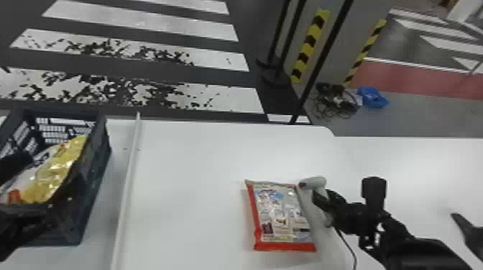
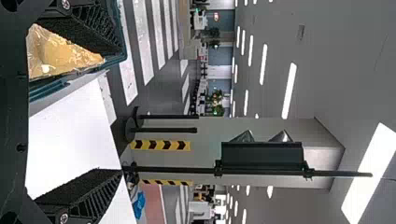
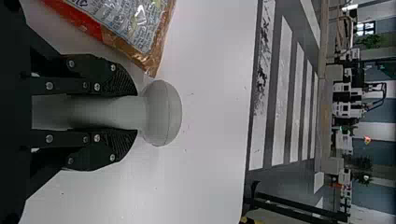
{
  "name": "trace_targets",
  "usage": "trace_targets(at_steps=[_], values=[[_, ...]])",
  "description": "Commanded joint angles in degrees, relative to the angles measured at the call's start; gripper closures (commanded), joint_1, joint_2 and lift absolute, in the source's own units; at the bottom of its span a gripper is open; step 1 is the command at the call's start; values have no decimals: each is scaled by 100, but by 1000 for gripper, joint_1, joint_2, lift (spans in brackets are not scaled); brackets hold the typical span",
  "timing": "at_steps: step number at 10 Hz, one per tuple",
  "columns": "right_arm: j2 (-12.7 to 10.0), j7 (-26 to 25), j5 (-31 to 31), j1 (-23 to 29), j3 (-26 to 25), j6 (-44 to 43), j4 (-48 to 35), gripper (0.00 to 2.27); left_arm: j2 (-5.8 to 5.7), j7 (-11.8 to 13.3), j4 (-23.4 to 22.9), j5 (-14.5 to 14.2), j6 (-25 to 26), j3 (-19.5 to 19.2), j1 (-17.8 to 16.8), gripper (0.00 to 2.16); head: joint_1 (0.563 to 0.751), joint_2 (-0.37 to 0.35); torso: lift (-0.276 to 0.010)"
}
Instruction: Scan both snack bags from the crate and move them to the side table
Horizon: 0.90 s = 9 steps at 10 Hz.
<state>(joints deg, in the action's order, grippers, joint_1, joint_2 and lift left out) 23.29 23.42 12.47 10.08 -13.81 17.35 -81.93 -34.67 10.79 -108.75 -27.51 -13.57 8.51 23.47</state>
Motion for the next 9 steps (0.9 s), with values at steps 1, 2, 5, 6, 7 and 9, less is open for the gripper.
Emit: trace_targets(at_steps=[1, 2, 5, 6, 7, 9], values=[[0, -4, 124, 90, -114, 54, -157, 2246, -4, 2, -6, 0, 0, -7, 0, 76, 695, -282, -95], [0, -13, 204, 205, -254, 388, -508, 2246, 5, -6, 3, 0, 0, -7, -18, 76, 695, -283, -95], [-44, -294, 423, 688, -518, 2322, -2345, 2246, -31, -42, -59, -9, 0, -33, -35, 76, 695, -281, -95], [-70, -329, 450, 873, -650, 2796, -2890, 2246, -39, -50, -67, -18, 0, -33, -62, 76, 695, -277, -95], [-70, -409, 582, 1119, -834, 3236, -3417, 2246, -57, -50, -59, -35, 0, -25, -88, 76, 695, -268, -95], [-202, -479, 784, 1611, -1195, 3798, -4261, 2246, -83, -50, -23, -62, 0, 2, -132, 76, 695, -265, -95]])
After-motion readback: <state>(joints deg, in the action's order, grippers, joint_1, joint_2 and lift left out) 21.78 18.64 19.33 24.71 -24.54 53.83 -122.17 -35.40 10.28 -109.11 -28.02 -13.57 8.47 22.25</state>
